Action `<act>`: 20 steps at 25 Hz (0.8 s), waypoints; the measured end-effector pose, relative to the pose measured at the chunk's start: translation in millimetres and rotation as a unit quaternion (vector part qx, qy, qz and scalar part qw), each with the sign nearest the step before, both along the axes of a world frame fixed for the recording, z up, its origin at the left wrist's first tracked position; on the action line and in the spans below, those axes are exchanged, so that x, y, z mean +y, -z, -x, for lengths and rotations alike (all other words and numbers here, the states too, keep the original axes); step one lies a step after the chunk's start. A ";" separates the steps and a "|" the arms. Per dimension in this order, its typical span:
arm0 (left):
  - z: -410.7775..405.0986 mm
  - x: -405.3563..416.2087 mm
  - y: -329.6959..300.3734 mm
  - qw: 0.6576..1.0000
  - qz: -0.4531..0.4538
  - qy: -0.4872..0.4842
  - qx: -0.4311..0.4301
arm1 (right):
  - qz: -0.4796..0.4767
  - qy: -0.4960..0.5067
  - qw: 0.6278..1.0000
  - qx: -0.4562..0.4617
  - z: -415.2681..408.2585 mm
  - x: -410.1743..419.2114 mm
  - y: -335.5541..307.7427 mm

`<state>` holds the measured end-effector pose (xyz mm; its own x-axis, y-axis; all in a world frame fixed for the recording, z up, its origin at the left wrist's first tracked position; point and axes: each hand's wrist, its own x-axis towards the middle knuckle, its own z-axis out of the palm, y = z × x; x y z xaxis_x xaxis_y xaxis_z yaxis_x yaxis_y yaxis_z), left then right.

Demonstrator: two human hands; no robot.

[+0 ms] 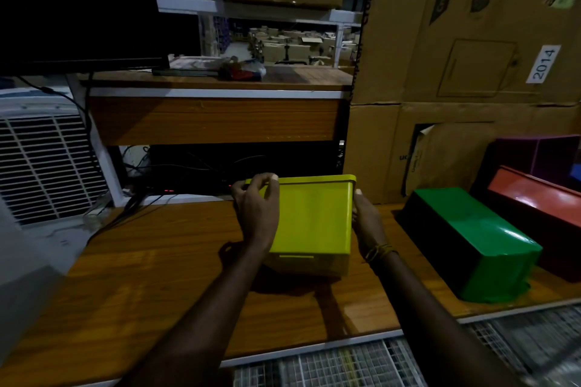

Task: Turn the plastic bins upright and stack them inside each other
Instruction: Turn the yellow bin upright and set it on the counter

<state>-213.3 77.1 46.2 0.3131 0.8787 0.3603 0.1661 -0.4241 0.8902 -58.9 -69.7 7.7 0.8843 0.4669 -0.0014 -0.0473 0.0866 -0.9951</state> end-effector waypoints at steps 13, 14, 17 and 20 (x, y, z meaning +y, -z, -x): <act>15.1 34.4 56.8 0.970 0.169 0.041 0.167 | 0.126 -0.013 0.990 0.058 -15.0 -3.9 33.6; 17.8 34.2 63.1 0.964 0.154 0.055 0.208 | 0.150 -0.018 0.987 0.046 -16.2 -2.3 37.7; 23.8 31.8 78.4 0.955 0.149 0.091 0.239 | 0.237 -0.039 0.970 -0.027 -10.2 2.1 43.9; 27.1 34.0 89.1 0.938 0.235 0.123 0.223 | 0.320 -0.089 0.938 -0.096 2.3 8.0 48.5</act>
